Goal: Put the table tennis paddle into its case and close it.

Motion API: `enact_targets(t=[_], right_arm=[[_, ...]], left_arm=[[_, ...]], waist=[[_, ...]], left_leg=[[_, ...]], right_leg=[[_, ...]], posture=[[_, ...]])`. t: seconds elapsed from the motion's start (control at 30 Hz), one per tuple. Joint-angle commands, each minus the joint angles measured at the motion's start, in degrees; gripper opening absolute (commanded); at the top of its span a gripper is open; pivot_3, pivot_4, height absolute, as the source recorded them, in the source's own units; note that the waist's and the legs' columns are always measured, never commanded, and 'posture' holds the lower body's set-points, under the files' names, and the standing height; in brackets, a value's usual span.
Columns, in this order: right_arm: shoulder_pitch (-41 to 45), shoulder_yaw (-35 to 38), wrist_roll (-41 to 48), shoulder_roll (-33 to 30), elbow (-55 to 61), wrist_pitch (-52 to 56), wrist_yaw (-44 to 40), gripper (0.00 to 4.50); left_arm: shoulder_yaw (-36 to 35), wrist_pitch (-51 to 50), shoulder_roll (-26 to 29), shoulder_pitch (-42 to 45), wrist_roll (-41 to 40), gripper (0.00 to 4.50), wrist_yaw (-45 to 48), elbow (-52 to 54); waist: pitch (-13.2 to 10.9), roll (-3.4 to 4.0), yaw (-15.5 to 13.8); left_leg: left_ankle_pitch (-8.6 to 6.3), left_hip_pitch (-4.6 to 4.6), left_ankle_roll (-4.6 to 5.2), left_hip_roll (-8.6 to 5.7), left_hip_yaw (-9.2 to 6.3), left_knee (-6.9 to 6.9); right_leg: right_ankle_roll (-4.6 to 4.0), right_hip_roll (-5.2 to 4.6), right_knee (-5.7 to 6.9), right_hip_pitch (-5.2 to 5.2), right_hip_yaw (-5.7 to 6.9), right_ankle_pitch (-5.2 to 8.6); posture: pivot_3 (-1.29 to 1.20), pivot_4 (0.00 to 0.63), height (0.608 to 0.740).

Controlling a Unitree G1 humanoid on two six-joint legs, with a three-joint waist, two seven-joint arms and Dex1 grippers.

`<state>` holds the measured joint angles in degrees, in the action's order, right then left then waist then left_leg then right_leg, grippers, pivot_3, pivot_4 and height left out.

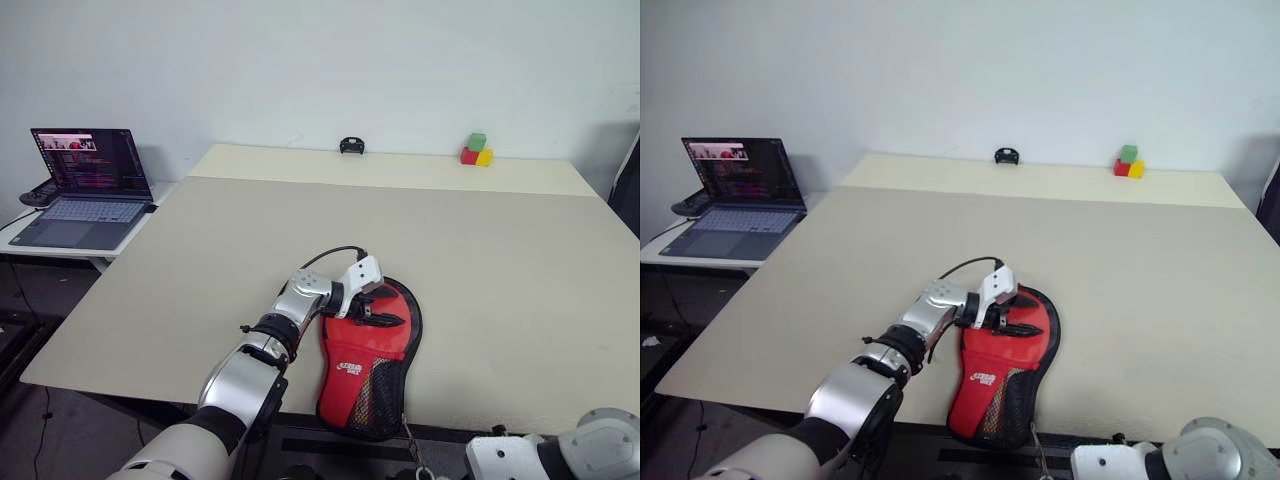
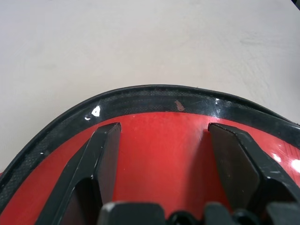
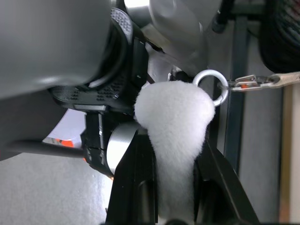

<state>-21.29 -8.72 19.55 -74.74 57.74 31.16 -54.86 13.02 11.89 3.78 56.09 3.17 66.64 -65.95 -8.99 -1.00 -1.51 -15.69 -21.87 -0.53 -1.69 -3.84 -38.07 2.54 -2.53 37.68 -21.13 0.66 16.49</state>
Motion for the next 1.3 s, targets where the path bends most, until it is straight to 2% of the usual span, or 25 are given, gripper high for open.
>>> enact_targets(t=[0.03, 0.17, 0.37, 0.43, 0.53, 0.77, 0.9, 1.1, 1.3], right_arm=[[-0.56, -6.18, 3.23, -1.9, 2.26, -5.54, 3.02, 0.38], [4.61, -14.64, 2.84, 0.28, 2.26, -5.56, 6.2, 0.38], [12.14, -16.44, 4.59, 1.87, 2.26, 0.77, 10.9, 0.38], [14.02, -15.5, 5.71, 1.6, 2.26, 3.16, 11.66, 1.08], [15.95, -13.81, 9.32, 0.07, 2.26, 5.09, 11.23, 1.9], [15.81, -2.11, 23.26, -8.22, 2.26, 6.1, 10.51, 4.41], [15.9, 3.47, 30.37, -9.36, 2.26, 8.03, 11.22, 4.46], [18.8, 15.34, 37.58, -3.79, -6.57, 12.08, 12.21, 4.46], [25.83, 13.95, 27.24, 2.78, -23.37, 7.75, 7.93, 4.46]], left_arm=[[1.4, -0.34, -1.21, -1.38, 2.56, 3.24, -1.09, -3.07], [1.31, -0.19, -1.6, -1.16, 2.78, 3.24, -1.62, -3.28], [1.27, 0.26, -1.93, -0.51, 3.0, 3.24, -2.15, -3.79], [1.12, 0.52, -1.98, -0.25, 3.01, 3.24, -2.5, -4.01], [0.74, 0.72, -2.18, 0.1, 2.96, 3.24, -3.17, -4.37], [0.18, 1.11, -3.07, 0.89, 2.8, 3.24, -4.41, -4.92], [-0.32, 1.34, -3.33, 1.2, 2.54, 3.24, -4.81, -4.99], [-1.26, 2.24, -2.8, 0.96, 2.23, 3.24, -4.28, -4.24], [-3.14, 2.56, -1.38, 0.35, 0.62, 3.24, -2.93, -1.29]], waist=[[0.01, -0.02, 0.0], [0.04, -0.09, 0.03], [0.05, -0.08, 0.02], [0.05, -0.08, 0.03], [0.05, -0.08, 0.03], [0.04, -0.14, 0.03], [0.02, -0.16, 0.03], [-0.03, -0.25, 0.07], [-0.14, -0.3, 0.21]], left_leg=[[0.0, 0.01, 0.0, -0.01, 0.02, 0.0], [0.0, 0.01, 0.0, -0.06, 0.0, -0.01], [0.0, -0.01, 0.0, -0.06, -0.06, -0.02], [0.0, -0.01, 0.0, -0.07, -0.06, -0.02], [0.0, 0.0, 0.0, -0.07, -0.08, -0.03], [0.0, -0.03, 0.01, -0.12, -0.13, -0.02], [0.0, -0.05, 0.01, -0.13, -0.14, 0.0], [0.01, -0.07, 0.01, -0.14, -0.13, 0.0], [0.01, -0.08, 0.03, -0.17, -0.09, 0.02]], right_leg=[[0.0, -0.03, 0.0, 0.0, 0.0, 0.0], [0.0, -0.08, -0.01, 0.01, 0.0, 0.0], [0.0, -0.09, 0.0, 0.01, 0.0, 0.0], [-0.01, -0.1, 0.01, 0.01, 0.0, -0.01], [-0.01, -0.28, 0.02, 0.01, 0.02, -0.01], [-0.01, -0.37, 0.02, 0.02, 0.03, -0.01], [-0.07, -0.42, 0.0, 0.01, 0.03, -0.04], [-0.25, -0.43, 0.01, 0.01, 0.03, -0.15], [-0.27, -0.42, 0.05, -0.07, 0.02, -0.16]], posture=[[0.0, 0.15, 0.74], [0.0, 0.15, 0.74], [0.0, 0.15, 0.74], [0.0, 0.15, 0.74], [0.0, 0.15, 0.74], [0.0, 0.15, 0.74], [0.0, 0.15, 0.74], [0.0, 0.15, 0.74], [0.0, 0.15, 0.74]])
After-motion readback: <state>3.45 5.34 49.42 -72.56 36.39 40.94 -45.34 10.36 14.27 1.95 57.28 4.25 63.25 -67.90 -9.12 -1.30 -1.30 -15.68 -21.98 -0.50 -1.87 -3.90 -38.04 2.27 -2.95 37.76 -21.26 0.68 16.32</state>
